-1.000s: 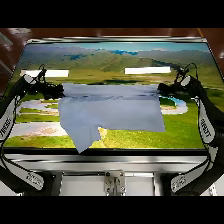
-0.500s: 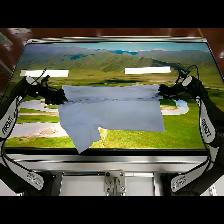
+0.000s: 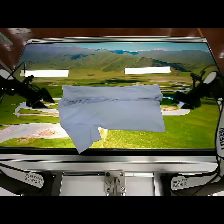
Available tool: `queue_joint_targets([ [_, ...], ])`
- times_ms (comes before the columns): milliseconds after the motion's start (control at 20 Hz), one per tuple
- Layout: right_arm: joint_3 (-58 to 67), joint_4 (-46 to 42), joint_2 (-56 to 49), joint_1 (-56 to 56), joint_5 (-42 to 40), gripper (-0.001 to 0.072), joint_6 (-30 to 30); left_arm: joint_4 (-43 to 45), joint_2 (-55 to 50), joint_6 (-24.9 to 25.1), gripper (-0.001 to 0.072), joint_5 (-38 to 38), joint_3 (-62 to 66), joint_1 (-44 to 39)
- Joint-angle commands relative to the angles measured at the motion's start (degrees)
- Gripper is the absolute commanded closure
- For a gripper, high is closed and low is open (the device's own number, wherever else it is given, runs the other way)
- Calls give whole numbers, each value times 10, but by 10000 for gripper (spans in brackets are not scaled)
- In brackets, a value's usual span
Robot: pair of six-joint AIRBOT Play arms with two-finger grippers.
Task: Fold the shirts.
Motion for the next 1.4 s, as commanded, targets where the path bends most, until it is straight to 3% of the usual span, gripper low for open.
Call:
queue_joint_targets([
  [0, -67, 26, 43, -64, 114, 90, -43, 8, 99, 42, 123, -1, -178, 30],
  [150, -137, 120, 69, -88, 75, 90, -66, -74, 176, 89, 121, 101, -372, 42],
  [250, -144, 126, 69, -80, 61, 90, -66, -107, 187, 97, 115, 143, -440, 40],
  [400, -144, 136, 69, -61, 50, 90, -66, -181, 184, 137, 117, 176, -480, 33],
  [700, -144, 136, 69, -50, 47, 90, -64, -197, 181, 135, 124, 241, -482, -20],
  [750, -144, 136, 69, -50, 49, 90, -63, -203, 177, 133, 169, 255, -482, -31],
  [800, -144, 136, 69, -50, 51, 90, -61, -209, 172, 133, 346, 264, -482, -41],
  [850, -144, 134, 69, -50, 52, 89, -60, -213, 166, 133, 458, 268, -482, -49],
  [900, -144, 130, 69, -50, 52, 85, -59, -213, 162, 134, 544, 266, -482, -53],
  [950, -146, 129, 69, -51, 53, 18, -65, -213, 161, 138, 612, 261, -482, -53],
  [1000, -154, 130, 69, -51, 53, 7, -74, -213, 162, 145, 670, 253, -481, -49],
  [1200, -224, 124, 69, -51, 45, 8, -90, -213, 168, 172, 671, 203, -480, -9],
  [1350, -249, 124, 69, -51, 0, 10, -70, -213, 180, 186, 671, 176, -480, 23],
])
